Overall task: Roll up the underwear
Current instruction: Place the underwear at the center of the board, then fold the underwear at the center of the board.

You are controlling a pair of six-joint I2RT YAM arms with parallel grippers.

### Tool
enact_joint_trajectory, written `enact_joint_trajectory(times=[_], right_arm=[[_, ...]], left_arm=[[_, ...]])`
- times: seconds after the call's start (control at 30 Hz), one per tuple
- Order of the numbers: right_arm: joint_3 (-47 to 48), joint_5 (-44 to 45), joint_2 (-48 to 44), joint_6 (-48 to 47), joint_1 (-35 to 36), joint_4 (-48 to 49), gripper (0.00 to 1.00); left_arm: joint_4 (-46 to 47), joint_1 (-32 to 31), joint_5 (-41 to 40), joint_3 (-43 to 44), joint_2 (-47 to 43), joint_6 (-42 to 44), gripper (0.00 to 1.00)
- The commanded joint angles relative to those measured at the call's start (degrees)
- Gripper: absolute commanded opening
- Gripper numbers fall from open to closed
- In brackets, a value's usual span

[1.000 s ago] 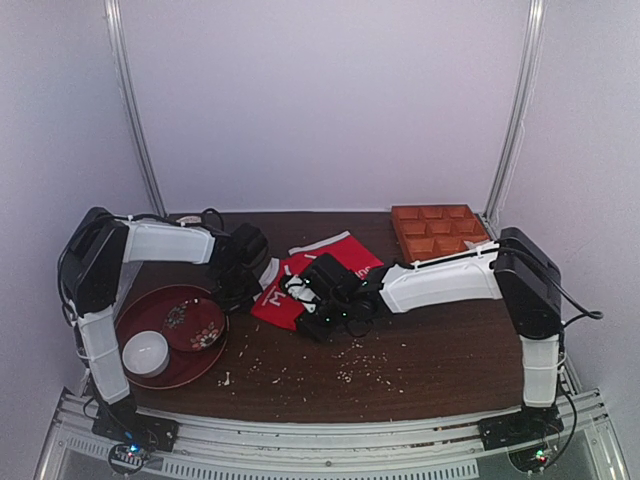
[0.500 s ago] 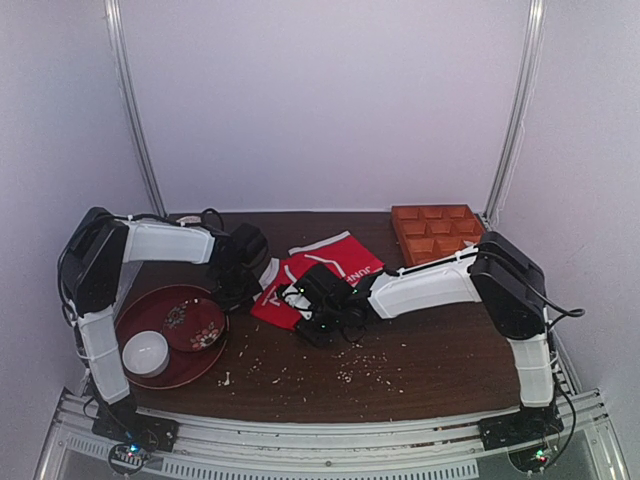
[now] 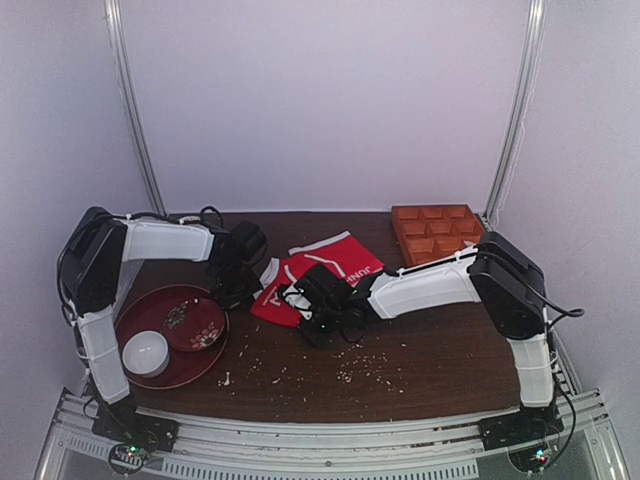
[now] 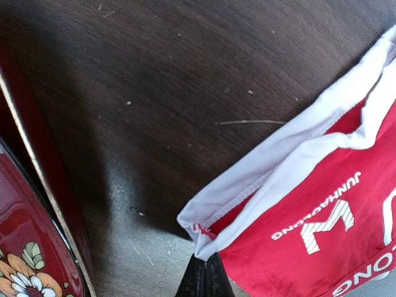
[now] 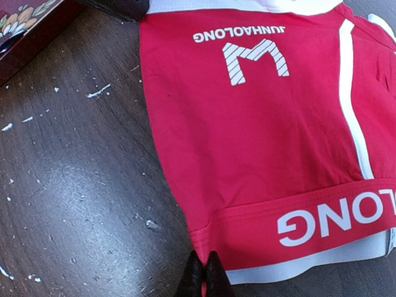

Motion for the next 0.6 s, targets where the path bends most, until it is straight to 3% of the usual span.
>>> enact_joint_trajectory(times=[0.0, 0.57], right_arm=[[-0.73, -2.41, -3.42, 2.49, 0.52, -1.83, 0.00], [-0.19, -10.98, -13.01, 9.35, 4.36, -6.09, 0.00]], left_arm=[[-3.05, 0.57, -0.79, 1.43, -3.36, 0.86, 0.00], [-12.03, -1.51, 0.00, -0.01, -16.09, 2.38, 0.00]])
